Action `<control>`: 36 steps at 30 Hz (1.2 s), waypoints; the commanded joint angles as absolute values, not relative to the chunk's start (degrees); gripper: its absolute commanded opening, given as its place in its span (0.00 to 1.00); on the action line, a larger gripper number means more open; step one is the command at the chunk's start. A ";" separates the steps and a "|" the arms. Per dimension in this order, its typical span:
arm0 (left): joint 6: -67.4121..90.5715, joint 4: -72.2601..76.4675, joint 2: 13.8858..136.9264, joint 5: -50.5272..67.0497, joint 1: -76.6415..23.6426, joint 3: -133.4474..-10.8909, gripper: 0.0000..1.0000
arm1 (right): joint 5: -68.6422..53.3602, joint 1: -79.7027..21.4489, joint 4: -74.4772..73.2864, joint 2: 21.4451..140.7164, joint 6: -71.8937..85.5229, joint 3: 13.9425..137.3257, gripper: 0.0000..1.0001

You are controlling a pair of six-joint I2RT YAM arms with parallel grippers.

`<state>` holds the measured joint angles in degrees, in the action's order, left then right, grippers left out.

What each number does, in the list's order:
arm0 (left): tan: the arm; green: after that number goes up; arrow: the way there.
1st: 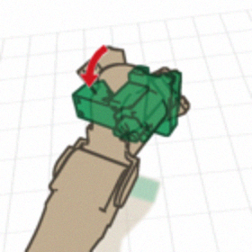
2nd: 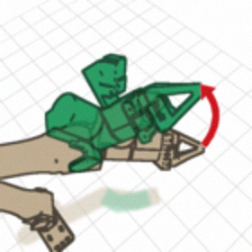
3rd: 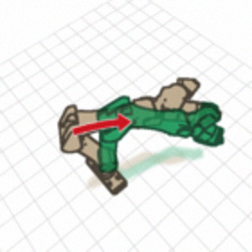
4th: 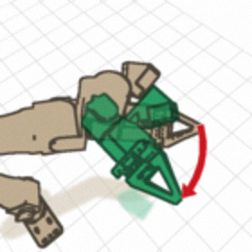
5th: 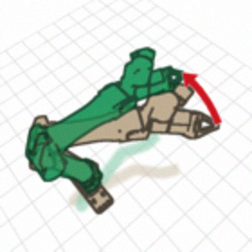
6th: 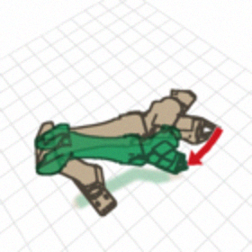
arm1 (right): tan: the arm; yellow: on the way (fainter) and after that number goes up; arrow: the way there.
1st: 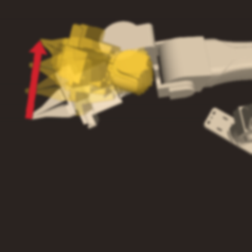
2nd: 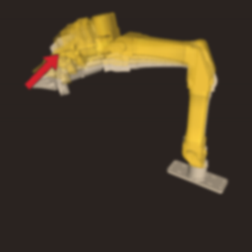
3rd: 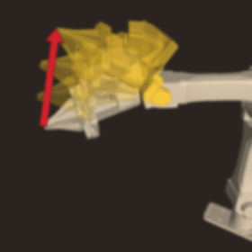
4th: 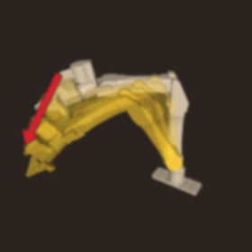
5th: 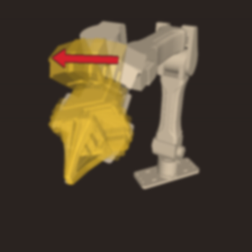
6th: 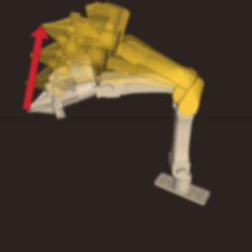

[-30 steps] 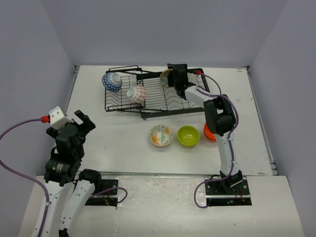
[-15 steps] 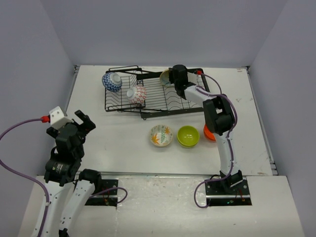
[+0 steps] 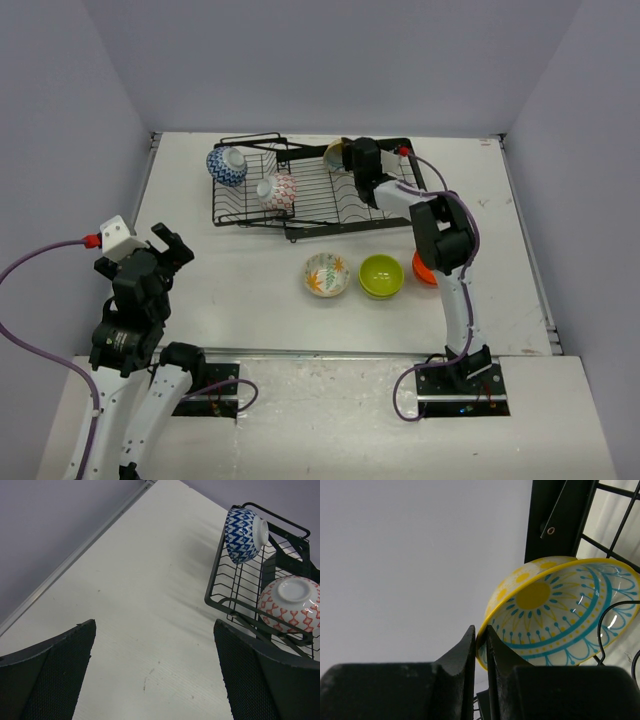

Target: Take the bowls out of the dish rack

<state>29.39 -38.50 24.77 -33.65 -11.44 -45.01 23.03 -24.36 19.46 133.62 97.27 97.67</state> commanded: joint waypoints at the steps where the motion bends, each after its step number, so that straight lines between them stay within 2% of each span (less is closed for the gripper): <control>1: 29.27 -36.91 24.61 -33.75 -11.69 -46.41 1.00 | 25.05 -23.99 27.23 130.96 96.42 93.01 0.00; 14: 29.00 -36.65 24.61 -33.05 -11.69 -46.32 1.00 | 17.95 -22.41 63.52 126.74 79.99 84.82 0.00; 23: 28.83 -36.47 24.52 -32.70 -11.69 -46.23 1.00 | 5.81 -20.92 75.31 123.50 74.37 84.64 0.00; 26: 28.74 -36.39 24.44 -32.52 -11.69 -46.23 1.00 | 1.07 -21.00 74.80 118.67 69.10 80.78 0.00; 30: 28.74 -36.39 24.26 -32.78 -11.69 -46.32 1.00 | -3.42 -23.37 69.45 102.10 54.00 69.91 0.00; 33: 28.92 -36.39 23.82 -33.31 -11.69 -46.32 1.00 | -2.99 -27.23 57.77 92.40 41.35 64.36 0.00; 36: 29.00 -36.65 23.56 -33.83 -11.60 -46.23 1.00 | 2.44 -34.61 39.07 80.97 26.06 64.42 0.00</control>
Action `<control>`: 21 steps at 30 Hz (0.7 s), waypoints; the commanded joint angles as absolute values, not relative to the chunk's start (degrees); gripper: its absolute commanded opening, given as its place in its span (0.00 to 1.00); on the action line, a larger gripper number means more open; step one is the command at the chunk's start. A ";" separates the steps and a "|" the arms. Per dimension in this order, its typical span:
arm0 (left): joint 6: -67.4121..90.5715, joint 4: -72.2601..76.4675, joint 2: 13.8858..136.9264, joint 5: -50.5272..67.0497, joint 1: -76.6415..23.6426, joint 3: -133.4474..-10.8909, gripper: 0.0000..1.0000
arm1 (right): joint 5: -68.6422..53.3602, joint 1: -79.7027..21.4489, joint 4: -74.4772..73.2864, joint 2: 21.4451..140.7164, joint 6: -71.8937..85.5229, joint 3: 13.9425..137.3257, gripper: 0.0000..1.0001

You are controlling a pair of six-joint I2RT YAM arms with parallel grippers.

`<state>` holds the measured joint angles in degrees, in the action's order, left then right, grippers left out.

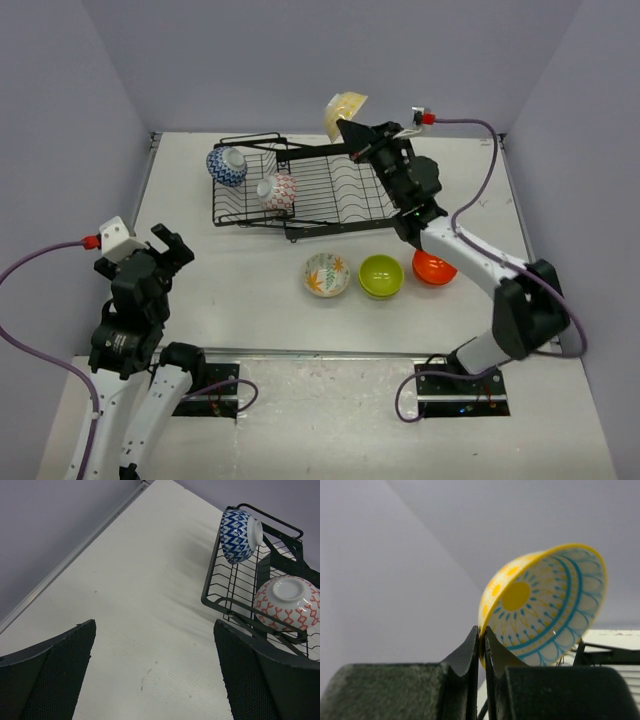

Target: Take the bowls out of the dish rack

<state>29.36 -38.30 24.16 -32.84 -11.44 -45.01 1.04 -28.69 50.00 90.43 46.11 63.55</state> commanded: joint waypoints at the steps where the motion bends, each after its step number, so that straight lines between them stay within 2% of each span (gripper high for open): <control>1: 29.09 -36.65 23.55 -33.92 -11.60 -46.32 1.00 | 4.37 -36.89 28.93 77.29 22.80 65.38 0.00; 3: 29.18 -36.74 23.38 -34.28 -11.60 -46.23 1.00 | 10.00 -42.70 18.68 74.81 16.63 69.24 0.00; 5: 29.35 -36.83 23.38 -34.54 -11.60 -46.23 1.00 | 15.00 -48.39 -4.45 73.91 13.38 75.63 0.00; 6: 29.36 -36.91 23.38 -34.72 -11.60 -46.23 1.00 | 17.55 -50.34 -4.57 73.92 12.75 78.20 0.00; 7: 29.36 -36.91 23.47 -34.72 -11.60 -46.23 1.00 | 20.45 -52.54 -16.06 75.57 12.40 81.01 0.00; 10: 29.62 -37.26 23.73 -35.24 -11.60 -46.32 1.00 | 31.61 -63.33 -35.33 81.35 12.38 90.42 0.00; 11: 29.71 -37.27 23.73 -35.51 -11.60 -46.32 1.00 | 36.69 -65.28 -39.42 83.21 13.00 94.01 0.00; 16: 30.06 -37.79 23.56 -36.21 -11.60 -46.49 1.00 | 43.67 -72.15 -61.11 95.78 15.11 102.90 0.00; 21: 30.23 -37.88 22.33 -36.65 -11.60 -46.41 1.00 | 43.51 -73.74 -66.36 105.19 15.91 104.77 0.00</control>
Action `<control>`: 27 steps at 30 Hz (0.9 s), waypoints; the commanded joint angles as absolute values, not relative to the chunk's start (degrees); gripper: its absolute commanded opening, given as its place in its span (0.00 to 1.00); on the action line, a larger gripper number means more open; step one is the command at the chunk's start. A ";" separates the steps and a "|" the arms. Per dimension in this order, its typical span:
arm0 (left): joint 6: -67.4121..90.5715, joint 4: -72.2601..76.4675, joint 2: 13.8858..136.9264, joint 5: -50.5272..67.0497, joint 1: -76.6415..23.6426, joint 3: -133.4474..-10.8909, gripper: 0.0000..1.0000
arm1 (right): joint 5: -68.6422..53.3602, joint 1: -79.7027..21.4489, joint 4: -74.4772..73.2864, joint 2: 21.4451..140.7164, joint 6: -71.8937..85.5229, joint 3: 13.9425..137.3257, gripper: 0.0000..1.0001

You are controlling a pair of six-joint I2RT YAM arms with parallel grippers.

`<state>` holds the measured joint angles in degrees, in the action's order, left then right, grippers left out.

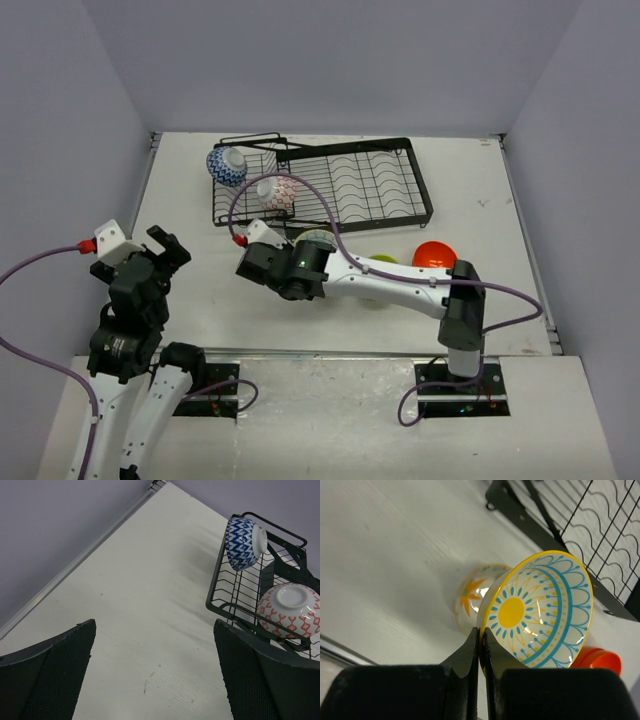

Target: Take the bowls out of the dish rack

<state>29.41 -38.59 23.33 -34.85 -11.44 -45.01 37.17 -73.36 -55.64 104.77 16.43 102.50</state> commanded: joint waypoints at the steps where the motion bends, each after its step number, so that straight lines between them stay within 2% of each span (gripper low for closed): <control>1: 30.23 -37.88 22.06 -36.56 -11.60 -46.49 1.00 | 42.46 -73.91 -66.27 105.81 15.73 104.50 0.00; 11: 30.06 -37.71 22.24 -36.04 -11.60 -46.41 1.00 | 38.77 -73.92 -62.49 111.00 12.75 98.26 0.00; 19: 30.06 -37.71 22.06 -36.12 -11.60 -46.32 1.00 | 36.22 -71.02 -50.90 110.92 11.08 93.44 0.00; 27: 30.06 -37.79 22.06 -36.21 -11.69 -46.32 1.00 | 36.65 -70.66 -49.04 114.60 12.48 94.22 0.00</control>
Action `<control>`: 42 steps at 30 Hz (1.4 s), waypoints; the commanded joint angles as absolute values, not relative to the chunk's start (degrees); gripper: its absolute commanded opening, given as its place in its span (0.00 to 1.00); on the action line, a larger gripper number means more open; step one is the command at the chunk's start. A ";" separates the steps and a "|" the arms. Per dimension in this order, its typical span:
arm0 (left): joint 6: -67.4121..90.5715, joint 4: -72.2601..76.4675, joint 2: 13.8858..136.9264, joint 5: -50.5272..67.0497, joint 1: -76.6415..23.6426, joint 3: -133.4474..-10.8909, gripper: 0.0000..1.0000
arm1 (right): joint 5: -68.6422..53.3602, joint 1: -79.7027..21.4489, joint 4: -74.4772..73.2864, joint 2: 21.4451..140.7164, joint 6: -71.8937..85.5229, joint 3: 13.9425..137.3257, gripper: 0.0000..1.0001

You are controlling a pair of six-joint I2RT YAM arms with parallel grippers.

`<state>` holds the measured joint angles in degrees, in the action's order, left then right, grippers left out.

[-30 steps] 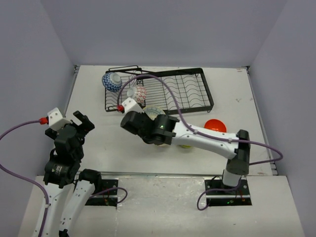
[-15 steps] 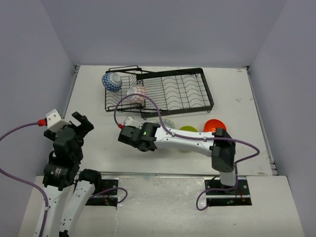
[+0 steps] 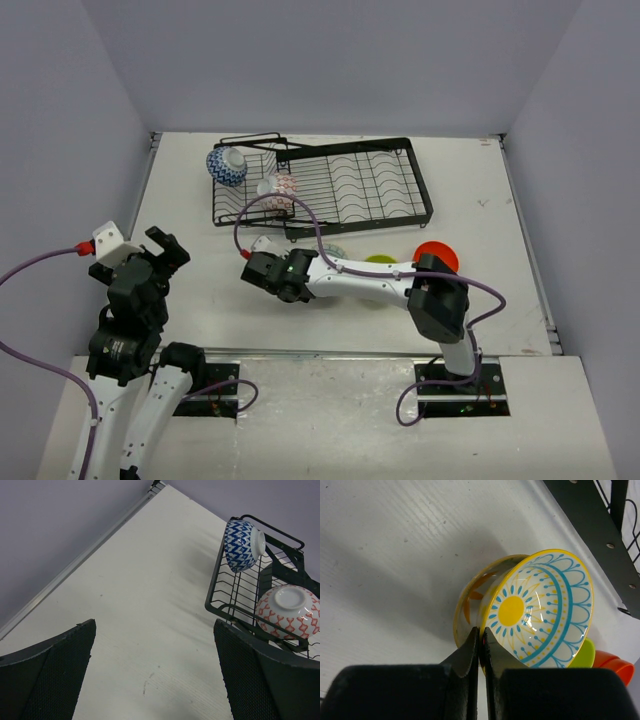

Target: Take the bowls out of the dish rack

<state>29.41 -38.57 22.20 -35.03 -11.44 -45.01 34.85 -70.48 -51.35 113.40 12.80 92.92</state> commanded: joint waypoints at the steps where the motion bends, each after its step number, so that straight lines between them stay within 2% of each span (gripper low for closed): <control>1: 30.06 -37.79 22.06 -36.21 -11.69 -46.32 1.00 | 36.48 -70.49 -49.13 114.70 12.92 94.04 0.00; 10: 30.06 -37.79 22.06 -36.12 -11.69 -46.32 1.00 | 34.71 -70.40 -49.39 115.66 15.99 92.55 0.09; 13: 30.06 -37.79 22.06 -36.12 -11.60 -46.32 1.00 | 34.45 -70.49 -49.31 115.32 16.96 91.94 0.18; 14: 29.97 -37.71 22.15 -36.12 -11.69 -46.32 1.00 | 34.80 -70.40 -49.39 115.14 17.22 91.76 0.31; 21: 30.06 -37.79 22.32 -36.04 -11.69 -46.32 1.00 | 34.98 -70.40 -49.83 112.68 18.72 90.44 0.44; 26: 30.06 -37.71 22.85 -36.12 -11.69 -46.32 1.00 | 34.37 -70.84 -50.98 108.20 19.77 89.92 0.47; 30: 30.06 -37.53 23.64 -36.04 -11.60 -46.32 1.00 | 32.79 -71.02 -48.17 97.95 20.30 86.06 0.54; 33: 30.15 -37.27 25.40 -36.12 -11.51 -46.76 1.00 | 31.21 -70.75 -41.24 88.73 19.43 80.71 0.64; 35: 30.23 -37.27 27.59 -36.04 -11.25 -47.37 1.00 | 28.14 -69.70 -35.61 84.66 18.99 76.76 0.75; 37: 30.76 -37.79 30.13 -36.04 -11.25 -47.98 1.00 | 25.33 -68.30 -31.05 79.82 19.16 74.28 0.78; 40: 33.66 -36.22 34.08 -29.11 -11.16 -49.74 1.00 | 21.98 -66.98 -26.30 74.55 19.51 69.80 0.82; 42: 36.38 -34.28 37.42 -25.76 -11.16 -52.20 1.00 | 19.08 -66.62 -24.09 71.73 20.04 66.11 0.91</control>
<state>32.12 -38.37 33.91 -31.05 -11.38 -47.99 24.51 -67.00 -30.85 73.38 19.09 70.06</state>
